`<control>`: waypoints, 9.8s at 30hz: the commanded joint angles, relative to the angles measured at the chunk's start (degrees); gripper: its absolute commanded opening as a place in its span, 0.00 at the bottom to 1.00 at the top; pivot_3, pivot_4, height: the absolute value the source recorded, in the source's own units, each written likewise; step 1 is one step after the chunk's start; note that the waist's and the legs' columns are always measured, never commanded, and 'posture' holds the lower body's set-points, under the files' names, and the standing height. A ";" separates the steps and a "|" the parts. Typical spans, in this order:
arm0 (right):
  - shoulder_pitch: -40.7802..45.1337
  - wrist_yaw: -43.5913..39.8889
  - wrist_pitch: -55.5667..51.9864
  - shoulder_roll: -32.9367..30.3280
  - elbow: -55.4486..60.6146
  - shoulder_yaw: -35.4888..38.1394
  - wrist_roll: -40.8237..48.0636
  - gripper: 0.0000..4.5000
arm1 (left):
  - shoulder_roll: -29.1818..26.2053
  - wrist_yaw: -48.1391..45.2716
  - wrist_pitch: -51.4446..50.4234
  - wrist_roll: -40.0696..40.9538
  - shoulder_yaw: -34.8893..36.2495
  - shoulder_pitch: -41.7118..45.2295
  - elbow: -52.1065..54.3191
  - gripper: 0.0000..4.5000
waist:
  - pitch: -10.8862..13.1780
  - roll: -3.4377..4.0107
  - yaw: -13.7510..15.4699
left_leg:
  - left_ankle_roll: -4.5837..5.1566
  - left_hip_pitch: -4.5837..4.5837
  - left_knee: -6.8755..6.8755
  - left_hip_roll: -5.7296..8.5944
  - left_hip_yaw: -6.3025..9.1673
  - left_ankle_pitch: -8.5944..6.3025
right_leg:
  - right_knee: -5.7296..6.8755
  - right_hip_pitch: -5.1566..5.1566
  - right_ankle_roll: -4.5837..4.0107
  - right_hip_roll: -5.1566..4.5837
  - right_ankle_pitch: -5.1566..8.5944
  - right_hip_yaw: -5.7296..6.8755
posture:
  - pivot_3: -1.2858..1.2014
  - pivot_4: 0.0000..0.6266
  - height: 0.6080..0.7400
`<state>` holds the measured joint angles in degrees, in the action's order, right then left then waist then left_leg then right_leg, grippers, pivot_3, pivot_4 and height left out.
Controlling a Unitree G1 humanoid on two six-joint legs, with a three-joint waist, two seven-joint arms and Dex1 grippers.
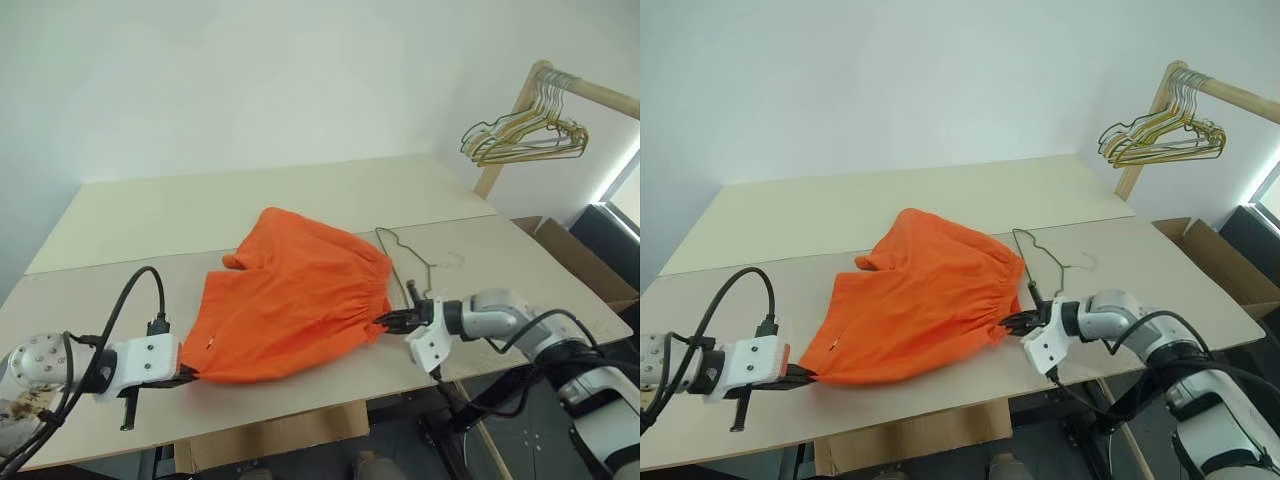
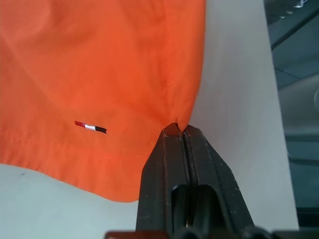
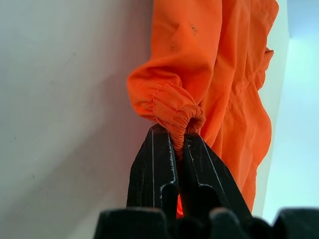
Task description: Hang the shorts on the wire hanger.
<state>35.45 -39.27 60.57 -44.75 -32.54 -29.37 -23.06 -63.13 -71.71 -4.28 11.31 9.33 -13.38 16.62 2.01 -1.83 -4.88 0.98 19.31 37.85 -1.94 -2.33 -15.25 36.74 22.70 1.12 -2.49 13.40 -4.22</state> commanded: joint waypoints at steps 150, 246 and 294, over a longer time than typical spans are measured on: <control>-18.36 13.84 -99.17 27.78 56.06 15.05 33.49 0.00 | 52.50 60.54 -52.60 39.44 8.74 56.69 -37.36 1.00 | -0.12 0.03 -2.14 | -0.28 1.10 0.39 0.38 0.98 -0.16 | -0.25 0.56 0.46 0.05 -0.16 0.21 | 0.48 0.00 1.00; 6.18 -11.63 -122.53 21.85 39.21 24.64 75.36 0.01 | 41.40 5.59 -36.13 53.76 12.43 53.46 -19.10 0.00 | -0.06 0.06 -2.18 | -0.32 2.09 1.02 0.24 0.95 -0.30 | -0.04 1.41 0.52 0.09 -0.35 0.26 | 0.49 0.00 1.00; -35.47 -28.39 -137.01 -20.60 29.65 32.23 73.87 0.00 | 16.30 -8.95 2.18 2.38 -17.60 38.73 -14.92 1.00 | -0.03 0.23 -3.74 | -0.12 1.73 1.03 0.10 0.29 -0.42 | -0.65 0.54 1.03 0.16 -0.11 0.13 | 0.46 0.00 1.00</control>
<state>-1.28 -66.38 -77.44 -65.49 -2.31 2.97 51.38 -46.40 -81.24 -2.61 13.59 -8.84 25.49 1.04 1.98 -1.60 -8.63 0.86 21.04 38.87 -1.84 -2.03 -15.67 36.09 23.25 2.15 -2.33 13.30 -4.10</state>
